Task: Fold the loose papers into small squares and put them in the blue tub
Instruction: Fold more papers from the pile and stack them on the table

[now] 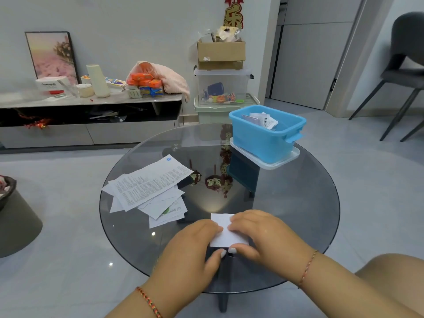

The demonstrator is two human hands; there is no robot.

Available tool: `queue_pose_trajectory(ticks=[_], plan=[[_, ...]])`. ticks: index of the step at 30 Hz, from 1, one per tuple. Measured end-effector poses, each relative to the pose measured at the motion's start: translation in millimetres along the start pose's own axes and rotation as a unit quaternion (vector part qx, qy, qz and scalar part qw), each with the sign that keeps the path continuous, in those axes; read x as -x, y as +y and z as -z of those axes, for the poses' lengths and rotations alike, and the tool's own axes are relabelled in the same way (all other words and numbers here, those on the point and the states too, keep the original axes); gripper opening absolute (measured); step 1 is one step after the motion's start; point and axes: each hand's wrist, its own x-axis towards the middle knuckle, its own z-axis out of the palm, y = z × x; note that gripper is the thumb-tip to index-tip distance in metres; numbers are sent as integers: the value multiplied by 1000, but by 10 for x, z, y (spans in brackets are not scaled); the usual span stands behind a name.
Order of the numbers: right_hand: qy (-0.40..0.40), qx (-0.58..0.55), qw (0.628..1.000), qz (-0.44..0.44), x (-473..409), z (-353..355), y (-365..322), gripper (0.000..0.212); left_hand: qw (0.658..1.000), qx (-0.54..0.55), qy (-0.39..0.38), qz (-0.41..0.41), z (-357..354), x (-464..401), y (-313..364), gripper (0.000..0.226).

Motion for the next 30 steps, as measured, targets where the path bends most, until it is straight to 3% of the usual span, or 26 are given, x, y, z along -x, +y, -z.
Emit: queue_pose_trajectory(ticks=[4, 9, 14, 18, 21, 25, 30], plan=[[17, 20, 1000, 15, -56, -39, 45, 35, 1000, 1, -18, 9, -11, -73, -39, 44], [44, 9, 999, -6, -83, -74, 65, 25, 1000, -10, -24, 14, 22, -175, -15, 33], [-10, -85, 992, -94, -165, -23, 50, 21, 1000, -10, -26, -13, 40, -240, -67, 36], [-9, -157, 978, -137, -187, -35, 88, 9, 999, -30, -15, -40, 2, -259, -124, 25], [-9, -180, 972, -153, -175, -42, 93, 11, 997, -33, -12, -63, 10, -241, -125, 28], [-9, -234, 955, -181, -190, -32, 103, 21, 998, 41, -9, -52, 27, -210, -141, 44], [-16, -253, 950, -181, -194, -32, 102, 22, 999, 13, 1, -49, -11, -226, -108, 34]])
